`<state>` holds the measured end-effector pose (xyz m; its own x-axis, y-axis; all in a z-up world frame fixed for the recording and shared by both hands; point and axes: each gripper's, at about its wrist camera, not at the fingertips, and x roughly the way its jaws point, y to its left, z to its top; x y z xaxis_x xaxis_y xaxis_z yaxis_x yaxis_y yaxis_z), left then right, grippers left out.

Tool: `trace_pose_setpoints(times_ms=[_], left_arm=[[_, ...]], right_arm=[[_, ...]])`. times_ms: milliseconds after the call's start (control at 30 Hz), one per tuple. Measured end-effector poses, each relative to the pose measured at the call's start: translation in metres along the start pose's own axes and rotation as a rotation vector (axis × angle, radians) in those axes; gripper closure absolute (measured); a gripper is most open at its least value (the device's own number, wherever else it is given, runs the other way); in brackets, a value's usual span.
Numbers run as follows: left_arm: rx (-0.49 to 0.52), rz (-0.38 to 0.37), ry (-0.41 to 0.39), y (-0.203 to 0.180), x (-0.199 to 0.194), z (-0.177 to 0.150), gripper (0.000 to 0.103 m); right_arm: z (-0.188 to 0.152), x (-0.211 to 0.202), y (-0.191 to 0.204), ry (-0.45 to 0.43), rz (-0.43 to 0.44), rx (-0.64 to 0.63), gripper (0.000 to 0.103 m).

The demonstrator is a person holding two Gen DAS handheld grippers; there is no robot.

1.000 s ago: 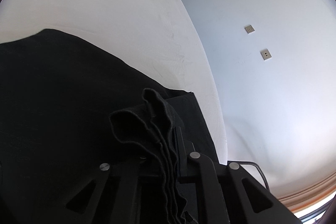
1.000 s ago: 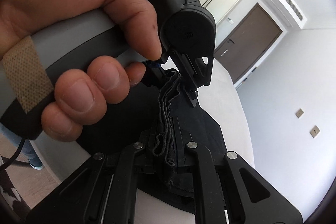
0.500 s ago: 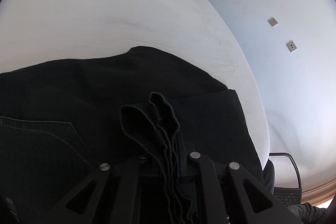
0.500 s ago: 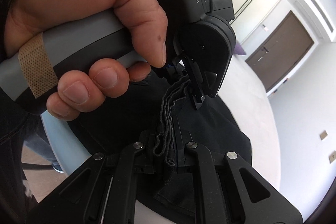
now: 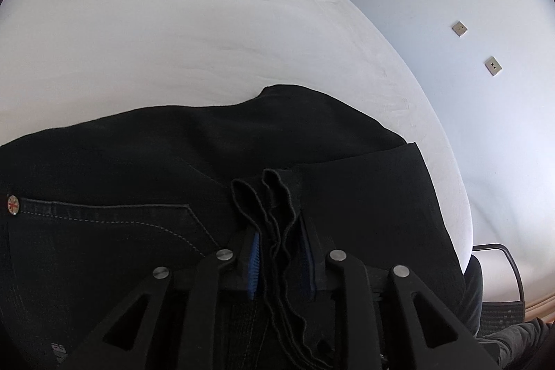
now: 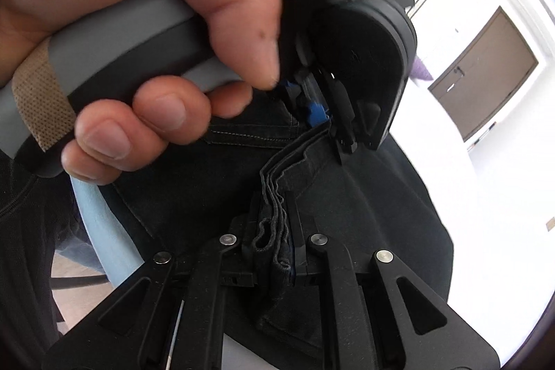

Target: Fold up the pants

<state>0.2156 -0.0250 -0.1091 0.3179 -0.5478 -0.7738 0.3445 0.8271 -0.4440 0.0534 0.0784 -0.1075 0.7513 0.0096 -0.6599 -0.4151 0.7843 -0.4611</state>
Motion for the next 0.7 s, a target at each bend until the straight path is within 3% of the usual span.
trace_pose_setpoints(times_ms=[100, 267, 433, 567, 633, 700], left_arm=[[0.024, 0.093, -0.03, -0.003, -0.01, -0.004, 0.065], [0.053, 0.327, -0.129, -0.012, -0.038, -0.009, 0.06], [0.179, 0.394, -0.186, -0.056, -0.045, -0.029, 0.058], [0.309, 0.474, -0.131, -0.088, -0.012, -0.053, 0.058], [0.318, 0.509, -0.074, -0.086, 0.009, -0.062, 0.057], [0.299, 0.508, -0.093, -0.083, 0.01, -0.065, 0.056]], right_arm=[[-0.009, 0.0, -0.027, 0.007, 0.109, 0.072, 0.089], [-0.04, -0.03, -0.083, 0.021, 0.397, 0.343, 0.073], [-0.087, -0.045, -0.178, -0.04, 0.632, 0.696, 0.073], [-0.15, -0.015, -0.255, -0.039, 0.758, 0.985, 0.073], [-0.161, 0.001, -0.284, -0.03, 0.794, 1.066, 0.074], [-0.176, 0.023, -0.304, -0.007, 0.86, 1.144, 0.074]])
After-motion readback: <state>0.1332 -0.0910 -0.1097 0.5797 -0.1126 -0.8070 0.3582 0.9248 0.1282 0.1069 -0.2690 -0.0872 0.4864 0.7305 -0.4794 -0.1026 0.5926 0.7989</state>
